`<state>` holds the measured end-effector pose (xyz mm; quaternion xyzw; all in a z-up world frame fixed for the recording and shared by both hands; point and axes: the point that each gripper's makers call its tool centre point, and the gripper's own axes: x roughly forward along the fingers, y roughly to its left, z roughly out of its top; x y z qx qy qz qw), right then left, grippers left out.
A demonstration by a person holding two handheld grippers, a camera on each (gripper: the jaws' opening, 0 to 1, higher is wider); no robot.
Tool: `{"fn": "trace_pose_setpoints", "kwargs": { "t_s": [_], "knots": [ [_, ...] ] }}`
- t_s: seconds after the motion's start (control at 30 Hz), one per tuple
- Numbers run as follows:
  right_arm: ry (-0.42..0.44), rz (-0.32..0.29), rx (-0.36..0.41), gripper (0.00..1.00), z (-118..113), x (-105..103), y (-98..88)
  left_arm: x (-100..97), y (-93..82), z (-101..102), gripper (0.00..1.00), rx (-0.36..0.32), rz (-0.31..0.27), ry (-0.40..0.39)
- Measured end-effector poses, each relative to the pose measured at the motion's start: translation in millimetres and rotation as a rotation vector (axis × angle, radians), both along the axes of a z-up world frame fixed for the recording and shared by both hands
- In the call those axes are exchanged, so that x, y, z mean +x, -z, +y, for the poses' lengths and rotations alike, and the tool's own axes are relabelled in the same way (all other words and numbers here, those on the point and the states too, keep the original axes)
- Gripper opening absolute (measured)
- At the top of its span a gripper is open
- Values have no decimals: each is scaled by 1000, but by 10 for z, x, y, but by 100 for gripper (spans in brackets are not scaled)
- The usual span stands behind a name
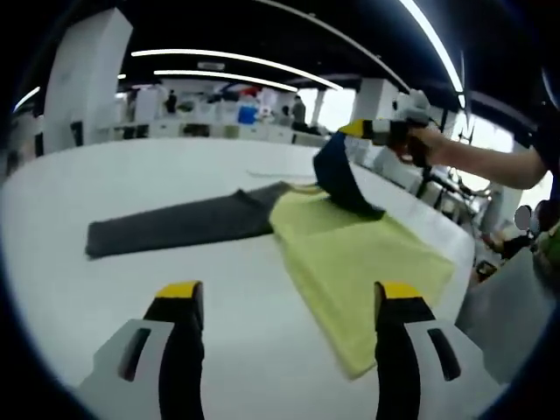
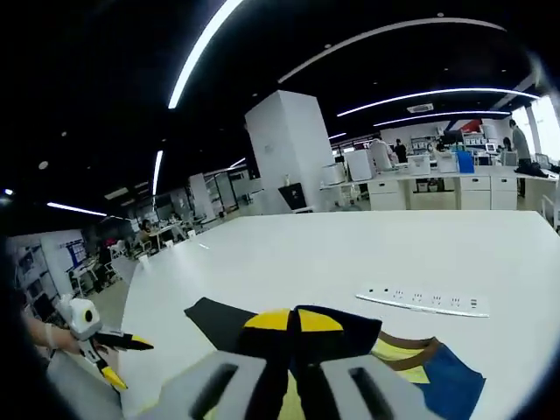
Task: Fold the garment on the visible template until the final outline fits inside the template.
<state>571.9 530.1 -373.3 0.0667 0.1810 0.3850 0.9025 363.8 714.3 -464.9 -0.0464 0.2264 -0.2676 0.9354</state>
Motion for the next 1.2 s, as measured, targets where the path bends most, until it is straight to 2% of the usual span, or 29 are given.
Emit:
{"fn": "trace_pose_setpoints", "kwargs": {
  "t_s": [0.13, 0.3, 0.43, 0.6, 0.87, 0.97, 1.1, 1.2],
  "knots": [
    [-15, 31, -14, 0, 133, -61, 184, -9, -2, -6, 76, 0, 4, -2],
    [-61, 59, -85, 0, 285, -73, 511, -9, -9, 11, 76, -4, 7, -9],
    [-82, 78, -99, 0, 383, -141, 646, -1, -9, 48, 75, -7, 8, -20],
    [-152, 71, -192, 0, 526, -151, 892, 6, -3, 67, 75, -7, 10, -28],
    [-248, 42, -313, 0, 748, -213, 1105, 11, 2, 99, 75, -10, 14, -33],
    [-262, 79, -317, 0, 817, -241, 1248, 14, 2, 103, 75, -11, 15, -35],
    [-284, 86, -338, 0, 878, -259, 1377, 21, 1, 133, 75, -7, 13, -42],
    [-294, 84, -350, 0, 906, -276, 1398, 28, -8, 155, 74, -10, 9, -49]
  ]
}}
